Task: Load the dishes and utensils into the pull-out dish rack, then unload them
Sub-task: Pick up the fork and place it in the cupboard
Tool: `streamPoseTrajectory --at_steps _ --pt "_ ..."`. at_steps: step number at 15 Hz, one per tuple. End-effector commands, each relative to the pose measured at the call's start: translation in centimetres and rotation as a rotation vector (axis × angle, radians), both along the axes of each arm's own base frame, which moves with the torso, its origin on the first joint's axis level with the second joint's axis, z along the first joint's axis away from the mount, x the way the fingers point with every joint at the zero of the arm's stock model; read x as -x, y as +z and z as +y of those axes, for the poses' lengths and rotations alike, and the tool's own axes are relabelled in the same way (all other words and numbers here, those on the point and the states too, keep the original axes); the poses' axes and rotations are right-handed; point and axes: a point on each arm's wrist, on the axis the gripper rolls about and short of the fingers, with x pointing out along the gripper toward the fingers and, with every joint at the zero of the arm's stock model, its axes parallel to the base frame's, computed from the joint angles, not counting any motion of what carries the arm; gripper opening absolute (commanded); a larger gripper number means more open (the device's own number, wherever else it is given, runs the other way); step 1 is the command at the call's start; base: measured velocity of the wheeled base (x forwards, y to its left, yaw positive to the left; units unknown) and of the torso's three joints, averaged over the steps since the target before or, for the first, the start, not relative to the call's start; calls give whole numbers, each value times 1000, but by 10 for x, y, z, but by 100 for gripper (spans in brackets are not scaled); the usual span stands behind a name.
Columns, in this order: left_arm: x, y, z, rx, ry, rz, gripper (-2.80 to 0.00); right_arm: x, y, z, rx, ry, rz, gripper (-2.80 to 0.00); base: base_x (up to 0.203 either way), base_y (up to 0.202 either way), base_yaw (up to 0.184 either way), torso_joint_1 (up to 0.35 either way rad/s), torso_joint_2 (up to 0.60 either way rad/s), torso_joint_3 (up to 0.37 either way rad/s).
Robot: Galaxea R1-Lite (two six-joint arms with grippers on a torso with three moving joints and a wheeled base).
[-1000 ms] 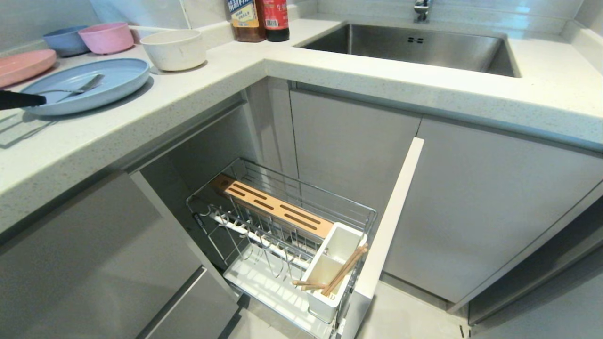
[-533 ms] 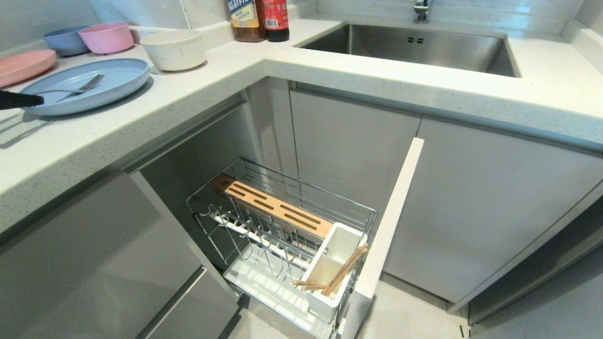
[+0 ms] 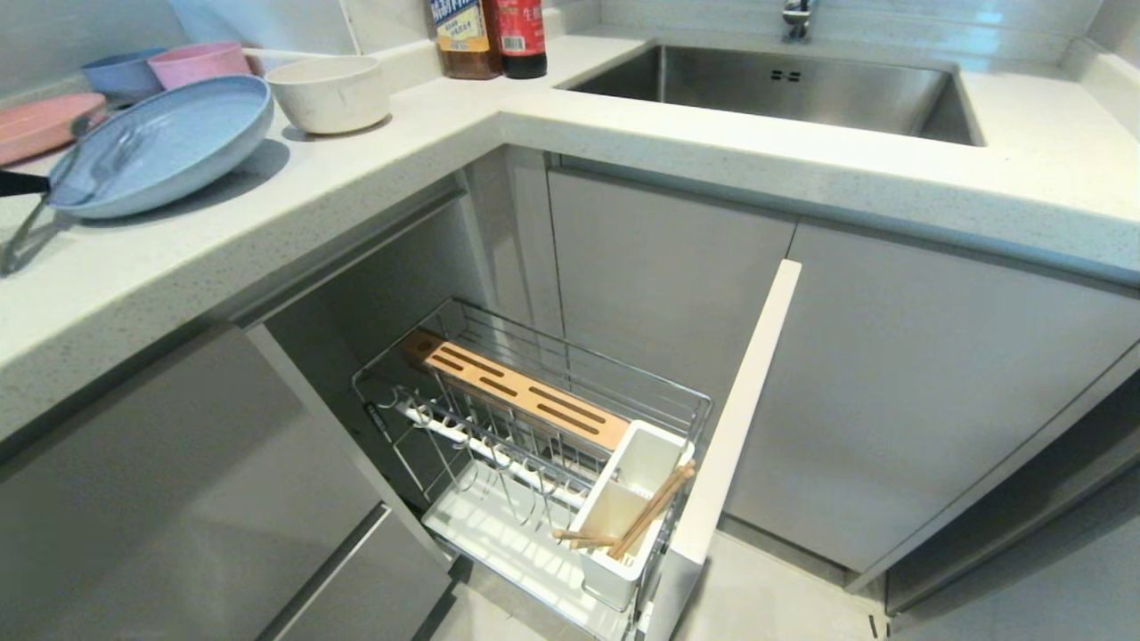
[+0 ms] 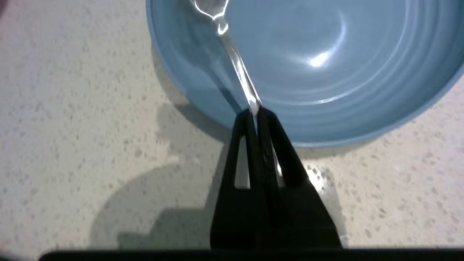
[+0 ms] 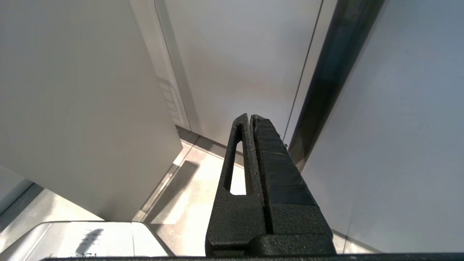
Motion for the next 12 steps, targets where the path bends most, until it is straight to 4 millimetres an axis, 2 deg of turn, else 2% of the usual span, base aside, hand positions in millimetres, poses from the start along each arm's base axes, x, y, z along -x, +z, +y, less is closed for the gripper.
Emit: streamPoseTrajectory --at_steps 1,5,12 --pt "-1 -1 -1 2 -8 3 -280 0 0 0 0 0 1 -280 0 0 0 0 0 0" --pt "-2 -1 -1 2 -11 2 -280 0 0 0 0 0 1 -280 0 0 0 0 0 0" --pt "10 17 -16 -20 -35 -58 -280 0 0 0 0 0 1 -280 0 0 0 0 0 0"
